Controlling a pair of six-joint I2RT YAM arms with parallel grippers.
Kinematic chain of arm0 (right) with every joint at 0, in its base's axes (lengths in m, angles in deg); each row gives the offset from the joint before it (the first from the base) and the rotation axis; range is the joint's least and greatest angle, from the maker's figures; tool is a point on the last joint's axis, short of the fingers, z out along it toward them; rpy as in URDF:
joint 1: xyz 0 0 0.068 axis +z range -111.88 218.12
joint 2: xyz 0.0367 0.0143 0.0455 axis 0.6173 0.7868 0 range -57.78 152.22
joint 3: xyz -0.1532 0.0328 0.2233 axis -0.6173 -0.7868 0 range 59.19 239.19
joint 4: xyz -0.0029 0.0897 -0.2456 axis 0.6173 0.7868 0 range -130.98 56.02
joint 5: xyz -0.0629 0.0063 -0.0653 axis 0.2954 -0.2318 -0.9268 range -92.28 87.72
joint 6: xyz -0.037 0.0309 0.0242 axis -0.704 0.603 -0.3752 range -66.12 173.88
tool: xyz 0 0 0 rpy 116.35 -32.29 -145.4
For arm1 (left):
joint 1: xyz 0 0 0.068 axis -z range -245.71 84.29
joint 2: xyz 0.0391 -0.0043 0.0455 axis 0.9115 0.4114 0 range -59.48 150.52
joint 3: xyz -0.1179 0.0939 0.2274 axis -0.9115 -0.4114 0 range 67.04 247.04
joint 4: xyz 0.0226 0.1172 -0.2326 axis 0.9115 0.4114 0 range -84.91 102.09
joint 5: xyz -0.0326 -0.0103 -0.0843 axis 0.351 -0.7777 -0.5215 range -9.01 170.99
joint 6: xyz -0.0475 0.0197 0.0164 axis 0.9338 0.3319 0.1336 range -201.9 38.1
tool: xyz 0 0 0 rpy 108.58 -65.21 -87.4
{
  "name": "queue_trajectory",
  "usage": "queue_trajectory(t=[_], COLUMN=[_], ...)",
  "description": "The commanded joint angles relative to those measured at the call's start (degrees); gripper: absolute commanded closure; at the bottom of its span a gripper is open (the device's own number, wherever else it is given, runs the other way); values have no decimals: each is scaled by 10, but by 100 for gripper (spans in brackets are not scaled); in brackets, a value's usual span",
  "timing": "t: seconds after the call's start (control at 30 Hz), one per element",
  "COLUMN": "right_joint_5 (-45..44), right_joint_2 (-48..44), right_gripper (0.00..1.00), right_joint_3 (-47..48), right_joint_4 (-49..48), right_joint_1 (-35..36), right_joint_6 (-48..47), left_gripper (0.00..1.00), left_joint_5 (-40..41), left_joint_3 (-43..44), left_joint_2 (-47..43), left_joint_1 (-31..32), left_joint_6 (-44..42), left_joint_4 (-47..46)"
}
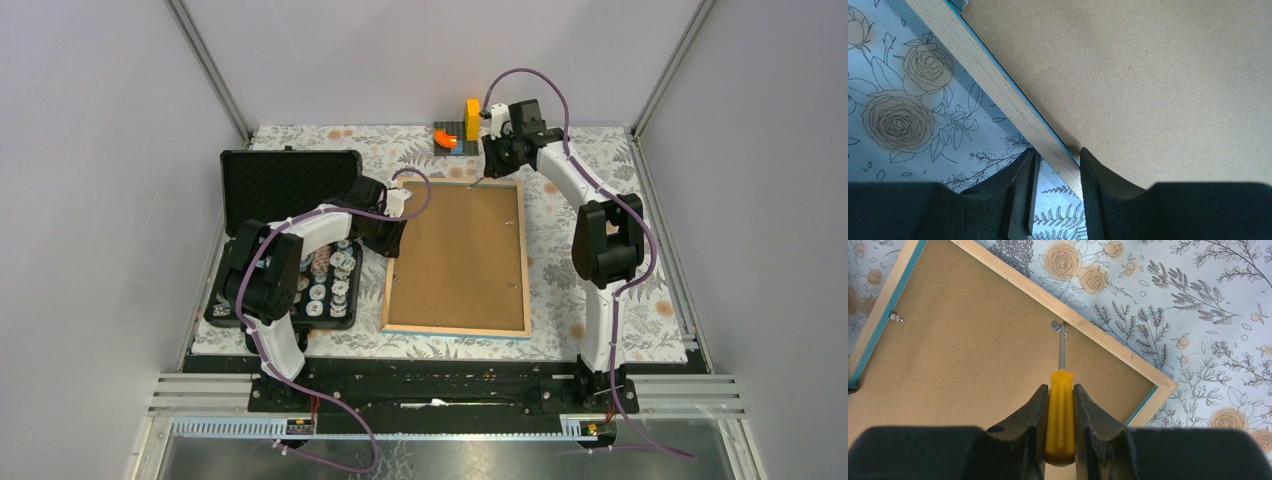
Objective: Take the photo out of the frame
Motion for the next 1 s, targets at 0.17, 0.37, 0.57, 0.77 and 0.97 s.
queue_trajectory(t=[0.17, 0.37, 0.57, 0.77, 0.97], right_joint_5=[37, 26, 24, 23, 25], right_joint_2=[-5, -13, -28, -45, -54], right_gripper=[100, 100, 100, 100, 100], right_joint_3=[6, -1, -12, -24, -29], right_joint_4=[34, 43, 47, 55, 62], right_joint_1=[11, 11, 11, 11, 11], right_joint_6=[-10, -16, -20, -24, -25], left_gripper=[61, 61, 61, 61, 61], left_joint_5=[-18, -18, -19, -20, -22], left_joint_3=[15, 16, 16, 16, 15], left_joint_2=[9, 9, 7, 5, 4], left_joint_1=[2, 2, 2, 2, 2], left_joint_6=[-10, -9, -8, -7, -6], left_joint_4=[0, 2, 2, 3, 2])
